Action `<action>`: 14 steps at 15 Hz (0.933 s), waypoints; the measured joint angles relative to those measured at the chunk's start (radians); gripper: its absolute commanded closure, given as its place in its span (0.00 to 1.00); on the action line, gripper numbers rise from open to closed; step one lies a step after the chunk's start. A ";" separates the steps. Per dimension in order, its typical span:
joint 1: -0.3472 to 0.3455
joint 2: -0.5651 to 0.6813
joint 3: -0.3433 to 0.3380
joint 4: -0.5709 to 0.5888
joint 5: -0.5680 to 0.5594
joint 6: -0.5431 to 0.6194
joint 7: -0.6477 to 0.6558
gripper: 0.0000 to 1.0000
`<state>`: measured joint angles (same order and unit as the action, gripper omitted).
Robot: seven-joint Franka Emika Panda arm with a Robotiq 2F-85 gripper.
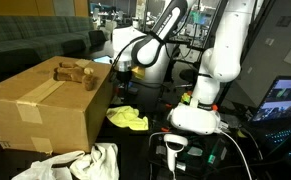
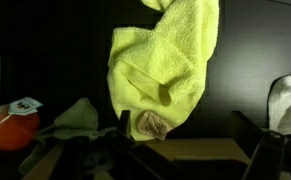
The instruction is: Take all the object from the box and put them on the table and put the objects from the table to the top of the box
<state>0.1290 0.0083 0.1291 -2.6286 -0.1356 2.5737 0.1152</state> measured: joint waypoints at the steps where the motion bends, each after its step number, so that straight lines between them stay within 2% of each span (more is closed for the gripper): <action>1: 0.000 0.027 0.000 -0.010 -0.043 0.047 0.005 0.00; 5: 0.004 0.135 -0.029 -0.031 -0.278 0.263 0.123 0.00; 9: 0.040 0.240 -0.121 -0.025 -0.498 0.467 0.289 0.00; 12: 0.058 0.318 -0.171 -0.020 -0.530 0.642 0.326 0.00; 14: 0.028 0.377 -0.153 -0.022 -0.526 0.765 0.328 0.00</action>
<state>0.1567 0.3856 -0.0237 -2.6511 -0.6620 3.3387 0.4433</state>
